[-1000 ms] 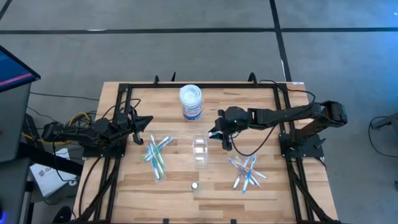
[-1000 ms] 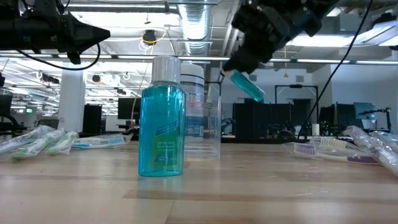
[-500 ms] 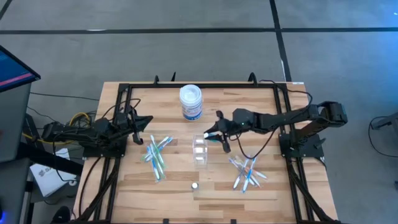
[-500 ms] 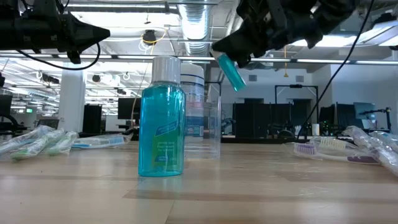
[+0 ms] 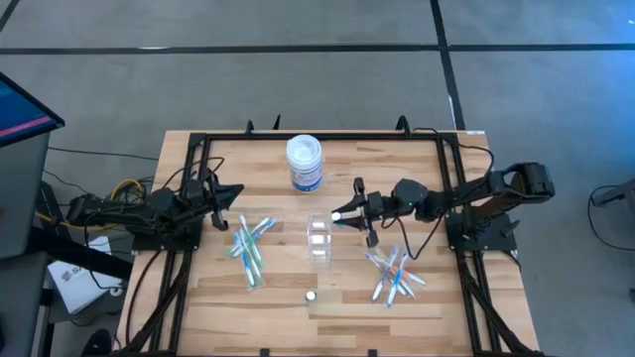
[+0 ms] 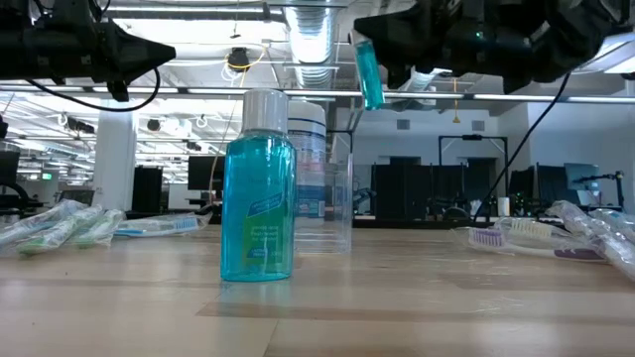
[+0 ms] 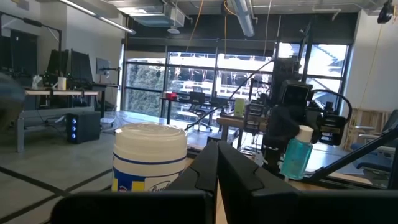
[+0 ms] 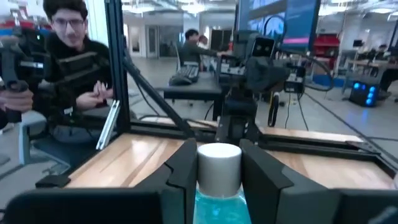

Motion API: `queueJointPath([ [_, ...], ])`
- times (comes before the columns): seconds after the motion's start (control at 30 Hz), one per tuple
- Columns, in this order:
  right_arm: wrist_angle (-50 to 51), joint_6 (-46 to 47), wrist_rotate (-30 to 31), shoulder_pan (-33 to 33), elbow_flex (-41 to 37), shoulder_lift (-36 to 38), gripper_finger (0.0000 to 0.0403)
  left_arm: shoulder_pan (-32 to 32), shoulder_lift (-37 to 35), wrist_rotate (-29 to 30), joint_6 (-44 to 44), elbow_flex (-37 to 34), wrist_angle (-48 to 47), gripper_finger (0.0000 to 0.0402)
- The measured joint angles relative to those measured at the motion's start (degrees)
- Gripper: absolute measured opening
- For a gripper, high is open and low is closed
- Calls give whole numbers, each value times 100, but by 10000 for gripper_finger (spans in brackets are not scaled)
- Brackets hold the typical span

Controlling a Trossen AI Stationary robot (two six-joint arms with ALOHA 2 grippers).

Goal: Pick & Place toothbrushing station
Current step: Put the top blue mouthwash into the Transparent organizer

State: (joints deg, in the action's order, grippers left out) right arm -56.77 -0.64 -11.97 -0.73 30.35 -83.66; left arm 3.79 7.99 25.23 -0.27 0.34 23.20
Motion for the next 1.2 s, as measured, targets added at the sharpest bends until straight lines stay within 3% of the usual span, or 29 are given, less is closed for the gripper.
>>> queueJointPath([
  [0.6, -1282, -147, 153, 159, -687, -52, 86, -2, 0, 0, 0, 0, 29, 2],
  [0.87, -3291, 65, 155, 183, -771, -1505, 88, 0, 0, 0, 0, 2, 53, 2],
  [1.1, -3273, 189, 144, 124, -276, -2377, 86, -1, 0, 0, 0, 2, 53, 2],
  [1.2, -3138, 41, 98, 155, -52, -2360, 87, -2, 0, 0, 0, 0, 51, 2],
])
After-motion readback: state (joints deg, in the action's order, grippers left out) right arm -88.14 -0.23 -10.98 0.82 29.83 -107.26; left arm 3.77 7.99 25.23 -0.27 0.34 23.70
